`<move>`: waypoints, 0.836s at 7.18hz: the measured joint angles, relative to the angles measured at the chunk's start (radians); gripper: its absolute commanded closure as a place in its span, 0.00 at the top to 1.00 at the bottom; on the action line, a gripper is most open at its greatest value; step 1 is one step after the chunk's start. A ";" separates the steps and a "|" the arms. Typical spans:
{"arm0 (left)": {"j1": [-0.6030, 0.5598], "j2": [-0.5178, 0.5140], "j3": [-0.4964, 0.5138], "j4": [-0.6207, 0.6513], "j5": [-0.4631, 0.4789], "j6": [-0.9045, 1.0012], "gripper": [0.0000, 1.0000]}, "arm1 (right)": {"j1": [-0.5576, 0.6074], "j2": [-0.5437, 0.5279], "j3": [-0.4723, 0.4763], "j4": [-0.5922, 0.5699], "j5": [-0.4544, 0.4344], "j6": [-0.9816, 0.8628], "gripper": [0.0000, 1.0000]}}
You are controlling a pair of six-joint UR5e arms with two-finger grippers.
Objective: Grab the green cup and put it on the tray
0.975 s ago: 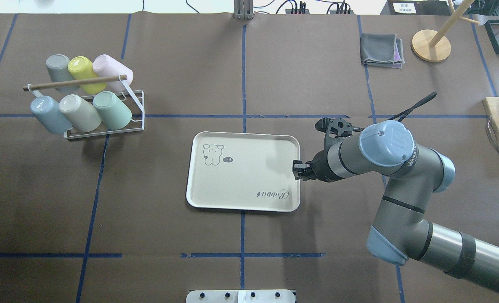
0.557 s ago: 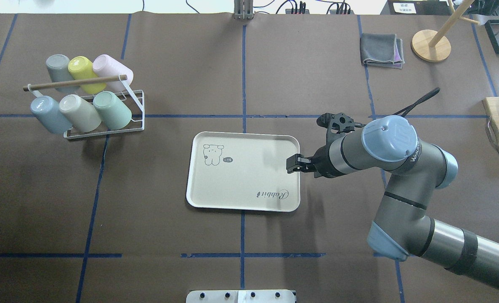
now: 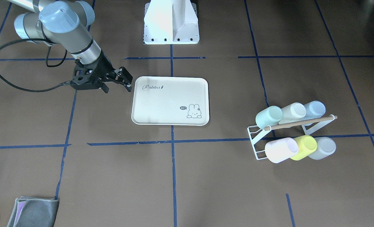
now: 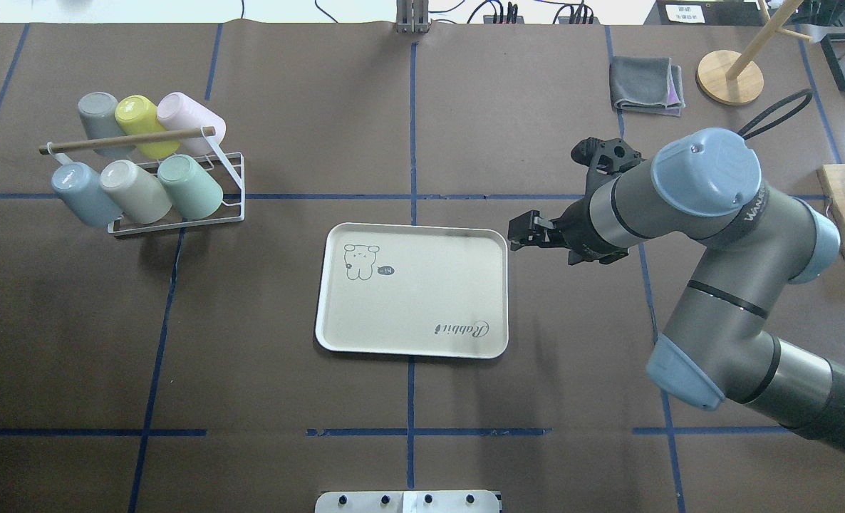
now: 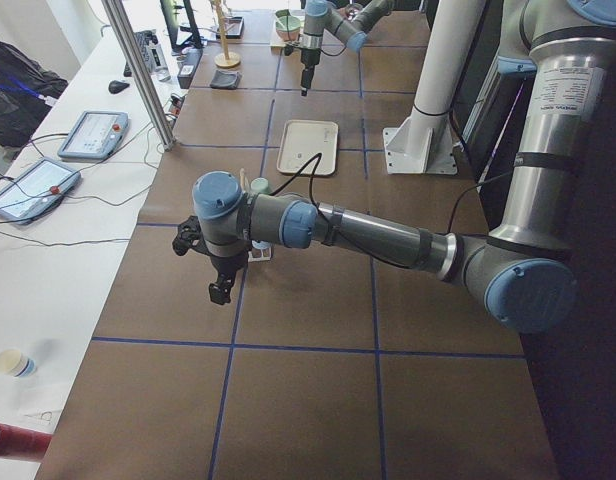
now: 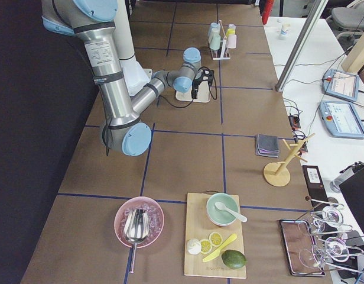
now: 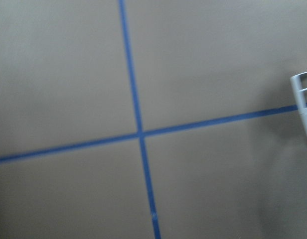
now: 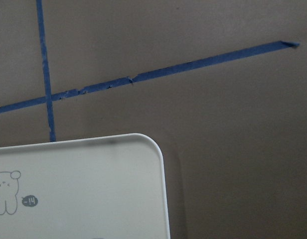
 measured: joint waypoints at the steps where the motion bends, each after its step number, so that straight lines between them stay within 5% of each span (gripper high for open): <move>1: 0.019 -0.005 -0.066 0.010 0.005 0.008 1.00 | 0.036 0.001 0.044 -0.089 0.019 -0.035 1.00; 3: 0.069 0.002 -0.227 0.027 0.076 0.012 1.00 | 0.123 -0.009 0.081 -0.182 0.076 -0.137 1.00; 6: 0.268 -0.004 -0.447 0.149 0.381 0.017 1.00 | 0.205 -0.089 0.101 -0.203 0.110 -0.284 1.00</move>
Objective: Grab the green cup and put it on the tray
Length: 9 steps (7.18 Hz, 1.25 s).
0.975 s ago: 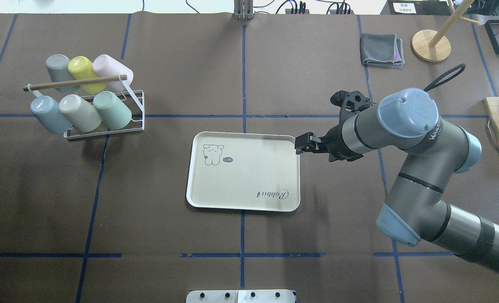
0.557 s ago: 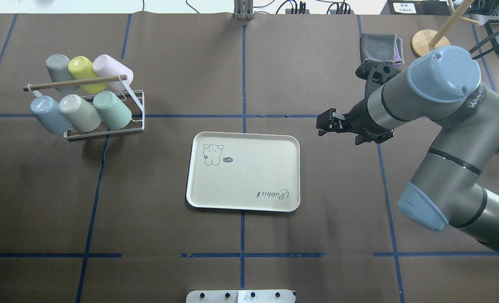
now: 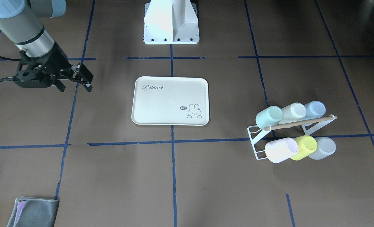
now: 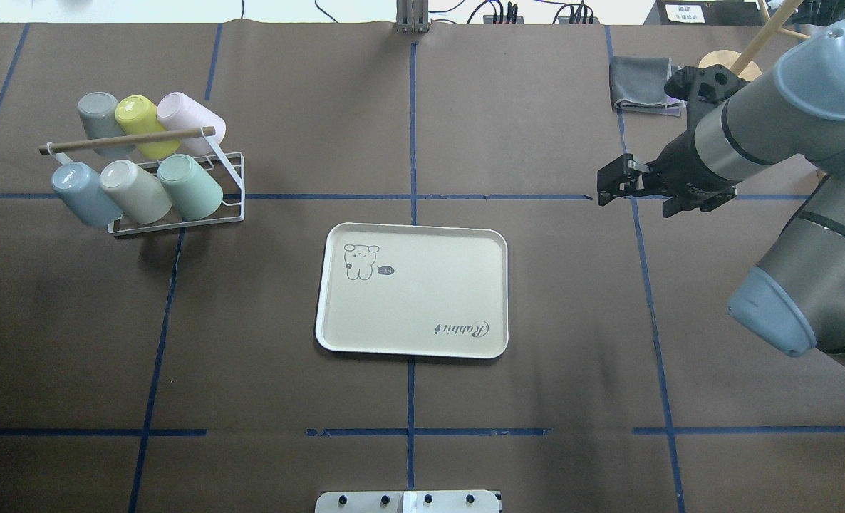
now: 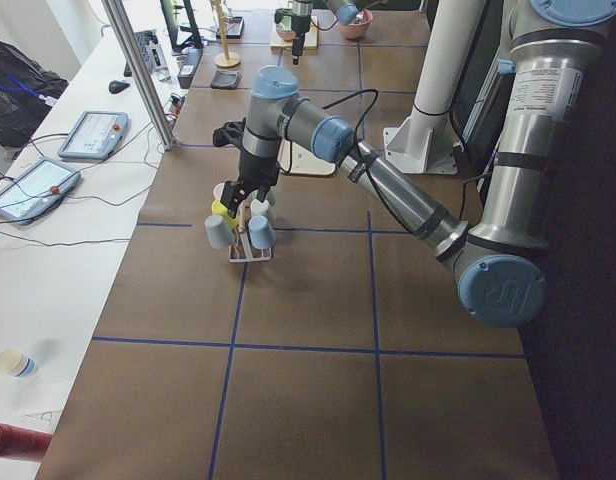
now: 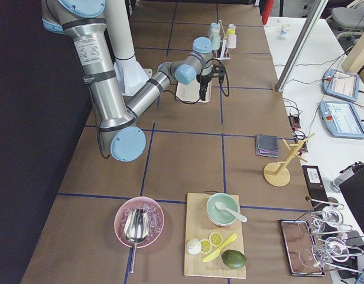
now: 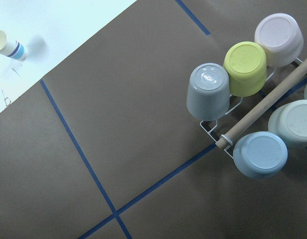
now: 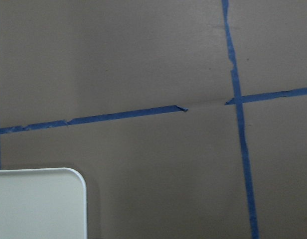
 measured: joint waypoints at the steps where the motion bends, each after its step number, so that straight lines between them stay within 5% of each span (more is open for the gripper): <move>1: 0.109 -0.046 -0.069 0.118 0.134 0.003 1.00 | 0.029 -0.047 0.008 -0.002 0.002 -0.082 1.00; 4: 0.412 -0.296 -0.150 0.520 0.477 0.006 1.00 | 0.112 -0.145 -0.001 -0.004 0.002 -0.287 1.00; 9: 0.704 -0.341 -0.034 0.592 0.865 0.206 0.99 | 0.259 -0.190 -0.114 0.001 0.123 -0.509 1.00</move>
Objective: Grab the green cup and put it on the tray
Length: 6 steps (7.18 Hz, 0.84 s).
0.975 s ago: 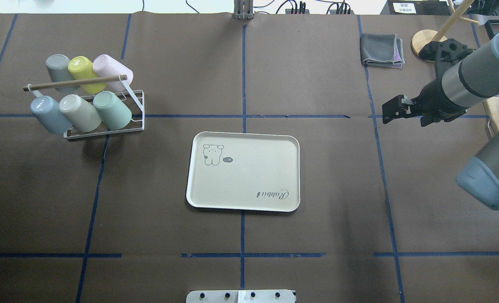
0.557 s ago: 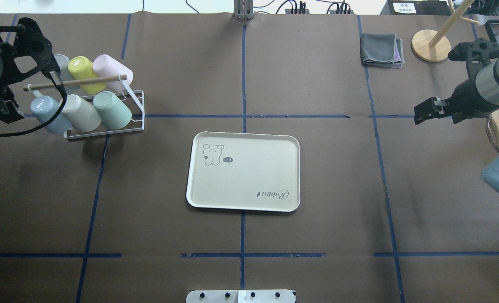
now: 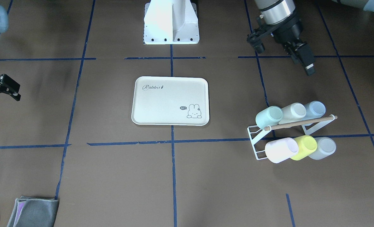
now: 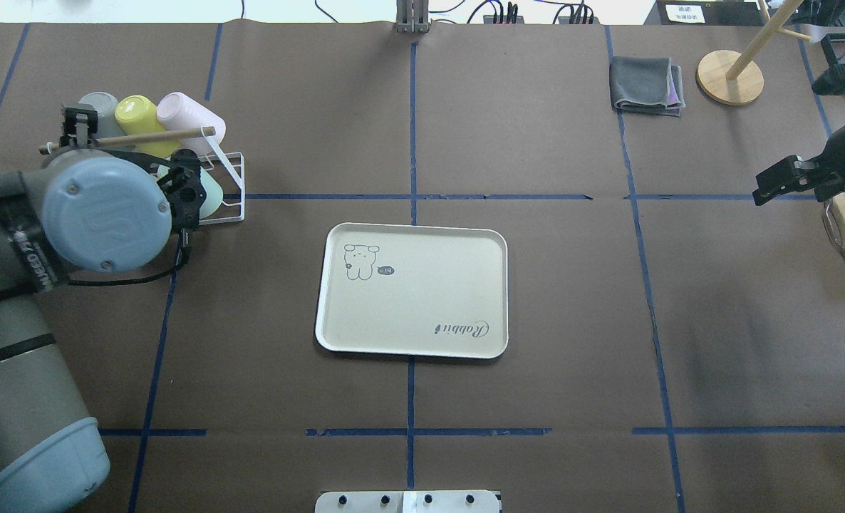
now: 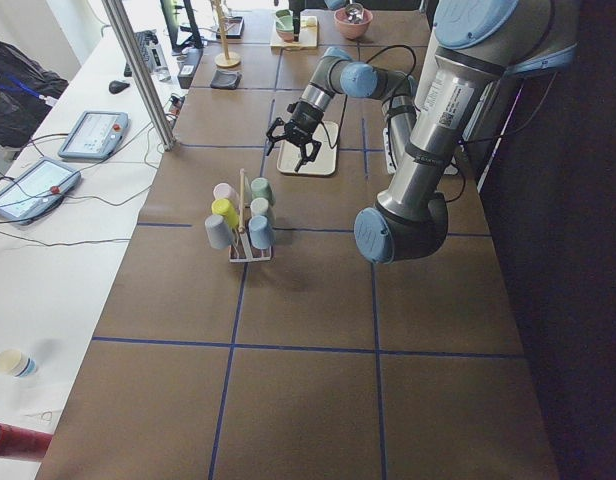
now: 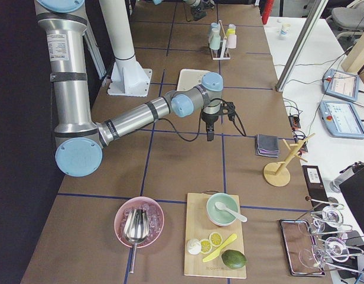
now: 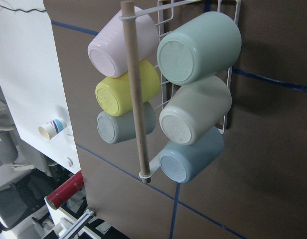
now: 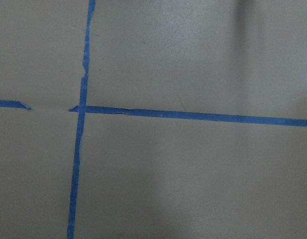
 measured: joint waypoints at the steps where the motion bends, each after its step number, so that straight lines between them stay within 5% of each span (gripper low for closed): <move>1: 0.028 -0.013 0.044 0.002 0.074 0.080 0.99 | 0.011 -0.003 -0.017 0.003 0.007 -0.008 1.00; 6: 0.158 -0.092 0.315 0.017 0.349 0.316 1.00 | 0.017 -0.006 -0.038 0.007 0.005 -0.006 1.00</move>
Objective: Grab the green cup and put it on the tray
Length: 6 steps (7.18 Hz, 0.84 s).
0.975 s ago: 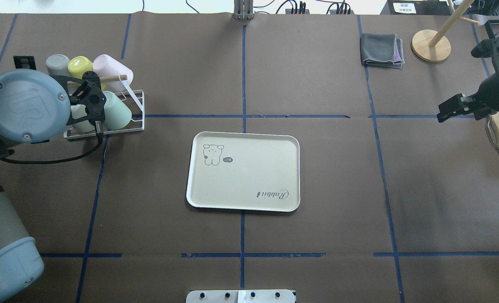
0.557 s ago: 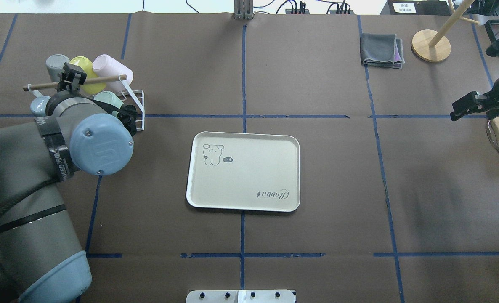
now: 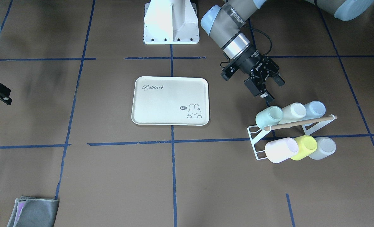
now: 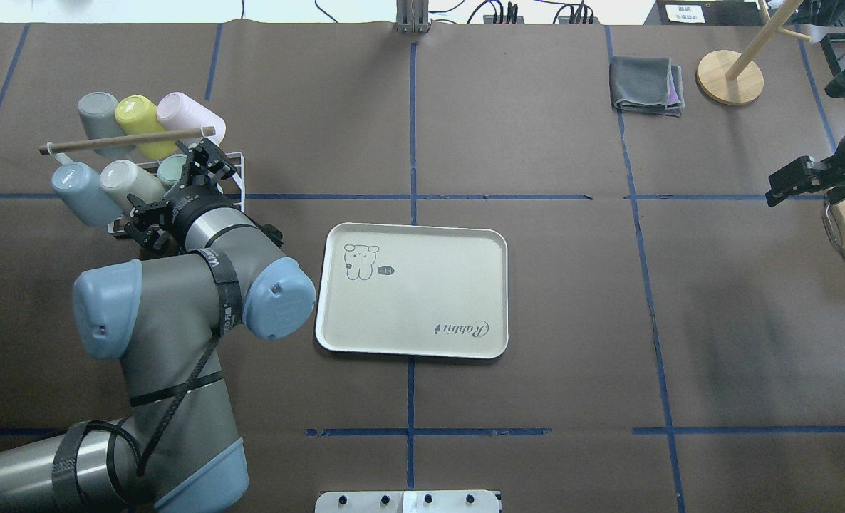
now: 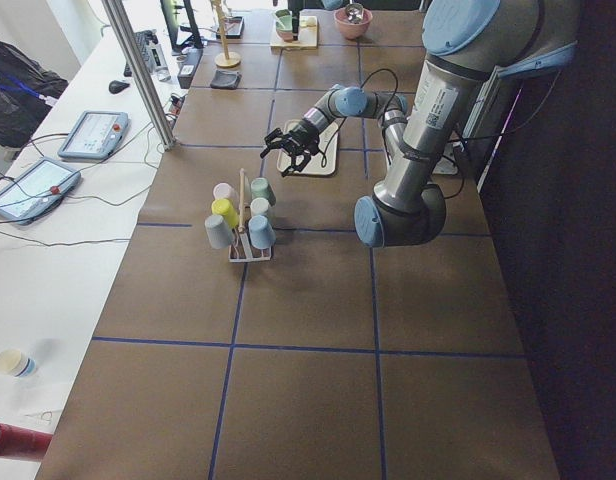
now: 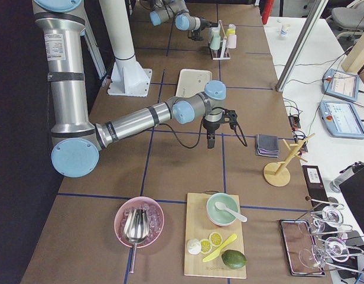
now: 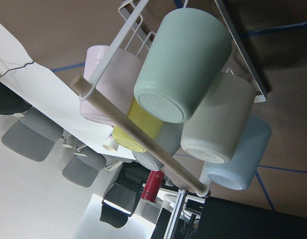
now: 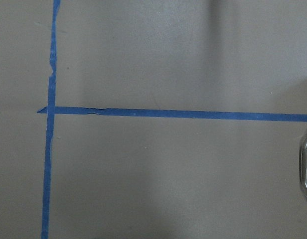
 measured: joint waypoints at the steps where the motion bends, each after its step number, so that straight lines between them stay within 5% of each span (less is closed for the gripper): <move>1: 0.018 -0.001 0.028 0.002 0.015 0.018 1.00 | 0.000 0.001 -0.001 0.000 0.001 0.004 1.00; 6: 0.046 -0.016 0.192 0.005 0.092 0.038 1.00 | 0.000 -0.002 0.002 0.000 0.004 0.010 1.00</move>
